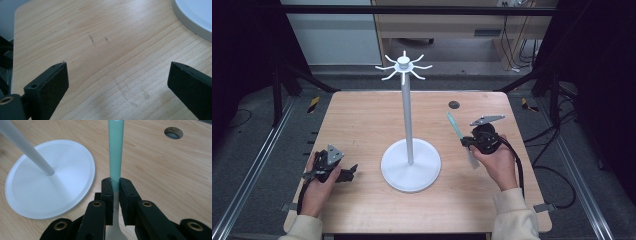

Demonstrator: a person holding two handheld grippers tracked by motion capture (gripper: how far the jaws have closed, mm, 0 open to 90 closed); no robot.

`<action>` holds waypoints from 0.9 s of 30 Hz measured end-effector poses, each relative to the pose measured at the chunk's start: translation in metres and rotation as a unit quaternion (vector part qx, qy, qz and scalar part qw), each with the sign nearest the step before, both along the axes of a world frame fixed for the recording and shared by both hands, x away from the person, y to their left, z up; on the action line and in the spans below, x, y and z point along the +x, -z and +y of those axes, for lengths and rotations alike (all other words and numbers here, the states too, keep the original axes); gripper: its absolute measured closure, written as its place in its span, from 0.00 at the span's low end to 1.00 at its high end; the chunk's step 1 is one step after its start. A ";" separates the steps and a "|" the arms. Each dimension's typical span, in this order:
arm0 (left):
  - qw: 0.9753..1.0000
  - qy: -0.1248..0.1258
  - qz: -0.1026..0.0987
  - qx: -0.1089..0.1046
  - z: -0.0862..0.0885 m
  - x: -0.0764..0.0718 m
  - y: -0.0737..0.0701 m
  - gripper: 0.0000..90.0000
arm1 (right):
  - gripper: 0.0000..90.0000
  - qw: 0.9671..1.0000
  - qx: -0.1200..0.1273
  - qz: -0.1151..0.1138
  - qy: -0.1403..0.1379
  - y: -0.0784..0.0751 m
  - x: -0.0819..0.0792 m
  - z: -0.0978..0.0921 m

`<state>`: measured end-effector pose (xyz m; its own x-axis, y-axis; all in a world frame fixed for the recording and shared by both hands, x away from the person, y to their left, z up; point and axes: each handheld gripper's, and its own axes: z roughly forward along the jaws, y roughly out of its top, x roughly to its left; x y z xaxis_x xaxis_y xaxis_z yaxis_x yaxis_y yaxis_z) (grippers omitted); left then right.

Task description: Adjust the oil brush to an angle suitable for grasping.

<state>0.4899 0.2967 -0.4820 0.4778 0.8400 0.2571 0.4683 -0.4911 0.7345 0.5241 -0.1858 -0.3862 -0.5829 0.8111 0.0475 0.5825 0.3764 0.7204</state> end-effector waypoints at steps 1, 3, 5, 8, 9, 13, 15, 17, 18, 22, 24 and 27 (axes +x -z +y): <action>1.000 -0.001 -0.001 -0.001 0.000 0.000 0.000 0.03 | 0.91 1.000 0.002 -0.003 0.001 -0.001 -0.001 0.000; 1.000 -0.001 -0.003 -0.001 0.000 0.000 -0.001 0.03 | 0.91 1.000 0.008 -0.010 -0.001 -0.002 -0.003 0.000; 1.000 -0.001 -0.004 -0.002 0.000 0.000 -0.001 0.03 | 0.91 1.000 0.009 -0.018 -0.006 -0.004 -0.005 0.003; 1.000 0.000 -0.006 -0.005 0.000 0.000 -0.002 0.03 | 0.91 0.999 0.017 -0.029 -0.005 -0.006 -0.009 0.008; 1.000 0.001 -0.007 -0.006 0.000 0.000 -0.002 0.03 | 0.91 0.999 0.019 -0.035 -0.005 -0.008 -0.010 0.010; 1.000 0.003 -0.007 -0.007 0.000 0.000 -0.002 0.03 | 0.91 0.998 0.024 -0.055 -0.010 -0.014 -0.016 0.016; 1.000 0.004 -0.007 -0.007 0.000 0.000 -0.002 0.03 | 0.91 0.998 0.031 -0.062 -0.011 -0.017 -0.019 0.018; 1.000 0.003 -0.006 -0.008 -0.001 0.000 -0.002 0.03 | 0.91 0.997 0.039 -0.067 -0.015 -0.021 -0.022 0.019; 1.000 0.003 -0.006 -0.008 0.000 0.000 -0.002 0.03 | 0.91 0.996 0.040 -0.072 -0.016 -0.023 -0.023 0.020; 1.000 0.002 -0.007 -0.009 0.000 0.000 -0.002 0.03 | 0.91 0.995 0.049 -0.087 -0.018 -0.029 -0.027 0.022; 1.000 0.003 -0.006 -0.007 -0.001 0.000 -0.002 0.03 | 0.91 0.994 0.055 -0.093 -0.017 -0.032 -0.030 0.023; 1.000 0.003 -0.006 -0.007 -0.001 0.000 -0.002 0.03 | 0.91 0.992 0.067 -0.102 -0.016 -0.037 -0.033 0.022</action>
